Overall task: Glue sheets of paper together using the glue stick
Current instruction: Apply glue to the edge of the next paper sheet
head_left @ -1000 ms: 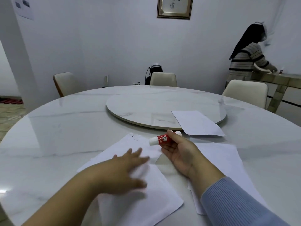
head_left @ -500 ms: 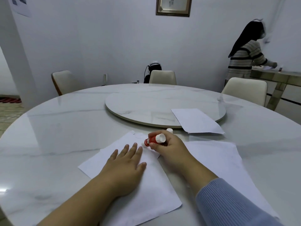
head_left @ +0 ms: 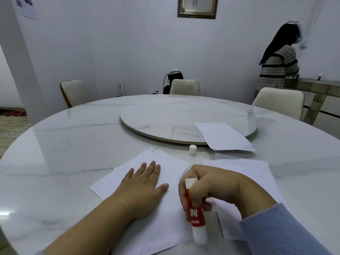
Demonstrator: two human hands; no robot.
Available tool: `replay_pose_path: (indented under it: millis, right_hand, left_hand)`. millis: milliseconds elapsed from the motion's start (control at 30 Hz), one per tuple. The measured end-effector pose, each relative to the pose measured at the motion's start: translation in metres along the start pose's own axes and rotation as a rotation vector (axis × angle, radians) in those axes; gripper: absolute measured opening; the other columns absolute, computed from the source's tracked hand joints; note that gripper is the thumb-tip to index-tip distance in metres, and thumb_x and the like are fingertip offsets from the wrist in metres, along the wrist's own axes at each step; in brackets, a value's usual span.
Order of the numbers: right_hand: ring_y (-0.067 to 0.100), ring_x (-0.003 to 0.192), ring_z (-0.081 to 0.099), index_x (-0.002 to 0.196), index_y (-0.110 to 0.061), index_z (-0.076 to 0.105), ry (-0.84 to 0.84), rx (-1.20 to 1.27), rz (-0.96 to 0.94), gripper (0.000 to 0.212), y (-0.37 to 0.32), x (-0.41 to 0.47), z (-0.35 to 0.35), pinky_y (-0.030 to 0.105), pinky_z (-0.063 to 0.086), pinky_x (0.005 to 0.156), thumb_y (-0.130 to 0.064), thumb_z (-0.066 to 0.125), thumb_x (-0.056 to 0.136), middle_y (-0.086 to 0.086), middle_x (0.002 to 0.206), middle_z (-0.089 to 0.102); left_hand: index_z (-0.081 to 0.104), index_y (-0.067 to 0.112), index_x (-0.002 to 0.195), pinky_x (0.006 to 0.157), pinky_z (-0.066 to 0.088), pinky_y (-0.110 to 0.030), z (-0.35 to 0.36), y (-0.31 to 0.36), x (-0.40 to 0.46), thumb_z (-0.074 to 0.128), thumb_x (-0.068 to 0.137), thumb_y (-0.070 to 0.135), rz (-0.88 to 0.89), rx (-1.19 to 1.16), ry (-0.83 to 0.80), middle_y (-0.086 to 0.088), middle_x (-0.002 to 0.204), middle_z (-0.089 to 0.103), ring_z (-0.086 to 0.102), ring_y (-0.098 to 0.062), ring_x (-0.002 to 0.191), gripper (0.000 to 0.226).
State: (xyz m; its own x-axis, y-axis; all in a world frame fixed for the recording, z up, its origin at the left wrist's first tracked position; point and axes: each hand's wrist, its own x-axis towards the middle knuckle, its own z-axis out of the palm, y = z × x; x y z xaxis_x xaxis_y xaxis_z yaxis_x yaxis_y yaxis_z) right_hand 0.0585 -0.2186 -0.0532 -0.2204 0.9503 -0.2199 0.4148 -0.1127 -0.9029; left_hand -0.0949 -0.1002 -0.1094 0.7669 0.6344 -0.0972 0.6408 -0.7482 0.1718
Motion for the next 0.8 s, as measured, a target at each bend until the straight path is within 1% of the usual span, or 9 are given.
replay_pose_path:
  millis: [100, 167, 233, 333, 400, 467, 600, 733, 800]
  right_hand:
    - [0.021, 0.054, 0.062, 0.061, -0.010, 0.069, 0.013, 0.212, -0.110, 0.019, 0.002, -0.007, -0.009, 0.017, 0.039, 0.042, -0.010, 0.055, 0.048, 0.012, 0.062, 0.068]
    - [0.020, 0.055, 0.065, 0.058, -0.009, 0.068, 0.218, 0.470, -0.257, 0.019, 0.007, -0.010, -0.019, 0.023, 0.035, 0.053, -0.013, 0.056, 0.045, 0.010, 0.059, 0.066]
    - [0.020, 0.057, 0.065, 0.057, -0.009, 0.067, 0.456, 0.658, -0.379, 0.015, 0.013, -0.010, -0.025, 0.030, 0.029, 0.061, -0.013, 0.057, 0.046, 0.009, 0.059, 0.064]
    - [0.015, 0.043, 0.052, 0.059, -0.011, 0.070, 0.767, 0.768, -0.408, 0.017, 0.019, -0.001, -0.026, 0.023, 0.034, 0.047, -0.008, 0.055, 0.068, 0.008, 0.058, 0.061]
    - [0.013, 0.036, 0.042, 0.070, -0.009, 0.069, 0.926, 0.730, -0.358, 0.022, 0.021, 0.005, -0.026, 0.021, 0.033, 0.037, -0.003, 0.051, 0.082, 0.006, 0.057, 0.058]
    - [0.014, 0.036, 0.043, 0.081, -0.007, 0.066, 1.014, 0.688, -0.310, 0.016, 0.022, 0.009, -0.025, 0.020, 0.035, 0.037, -0.002, 0.051, 0.085, 0.003, 0.055, 0.060]
    - [0.017, 0.043, 0.050, 0.083, -0.008, 0.066, 1.042, 0.580, -0.297, 0.014, 0.022, 0.011, -0.022, 0.024, 0.045, 0.044, 0.001, 0.055, 0.084, 0.008, 0.064, 0.064]
    - [0.014, 0.055, 0.060, 0.082, -0.012, 0.071, 0.946, 0.250, -0.252, 0.014, 0.022, 0.014, -0.013, 0.024, 0.054, 0.057, -0.003, 0.062, 0.077, 0.001, 0.072, 0.070]
    - [0.009, 0.054, 0.059, 0.082, -0.014, 0.071, 0.924, 0.146, -0.204, 0.017, 0.023, 0.018, -0.009, 0.020, 0.052, 0.056, -0.014, 0.061, 0.068, -0.007, 0.067, 0.071]
  left_hand:
    - [-0.007, 0.030, 0.150, 0.119, -0.010, -0.036, -0.013, -0.001, 0.000, 0.022, 0.099, 0.042, 0.104, 0.028, -0.116, 0.011, 0.158, -0.016, -0.019, -0.011, 0.144, 0.060]
    - [0.001, 0.035, 0.150, 0.117, -0.011, -0.035, -0.026, -0.001, -0.001, 0.029, 0.100, 0.028, 0.223, -0.011, -0.194, 0.017, 0.157, -0.014, -0.020, -0.009, 0.143, 0.058]
    - [0.004, 0.034, 0.150, 0.117, -0.009, -0.031, -0.031, 0.005, -0.003, 0.030, 0.100, 0.025, 0.220, -0.065, -0.132, 0.017, 0.158, -0.010, -0.016, -0.006, 0.144, 0.057]
    - [-0.004, 0.025, 0.151, 0.120, -0.002, -0.040, -0.023, 0.014, -0.005, 0.024, 0.099, 0.042, 0.080, 0.120, -0.034, 0.003, 0.161, -0.010, -0.012, -0.018, 0.147, 0.061]
    - [-0.004, 0.029, 0.150, 0.119, -0.004, -0.042, -0.023, 0.011, -0.007, 0.027, 0.100, 0.036, 0.142, 0.144, -0.204, 0.006, 0.160, -0.014, -0.014, -0.018, 0.146, 0.060]
    - [0.004, 0.038, 0.149, 0.118, -0.006, -0.036, -0.033, 0.006, -0.008, 0.035, 0.099, 0.025, 0.236, -0.006, -0.301, 0.017, 0.158, -0.011, -0.013, -0.008, 0.145, 0.060]
    - [0.002, 0.030, 0.150, 0.117, -0.006, -0.032, -0.024, 0.015, -0.010, 0.030, 0.099, 0.040, 0.179, -0.057, -0.098, 0.010, 0.160, -0.007, -0.011, -0.008, 0.146, 0.060]
    - [-0.001, 0.037, 0.149, 0.116, -0.009, -0.030, -0.021, 0.014, -0.011, 0.038, 0.096, 0.038, 0.244, -0.034, -0.277, 0.019, 0.157, -0.013, -0.014, -0.002, 0.143, 0.065]
    - [0.003, 0.039, 0.149, 0.116, -0.008, -0.028, -0.023, 0.011, -0.011, 0.040, 0.095, 0.038, 0.259, -0.079, -0.249, 0.024, 0.156, -0.008, -0.011, 0.003, 0.143, 0.065]
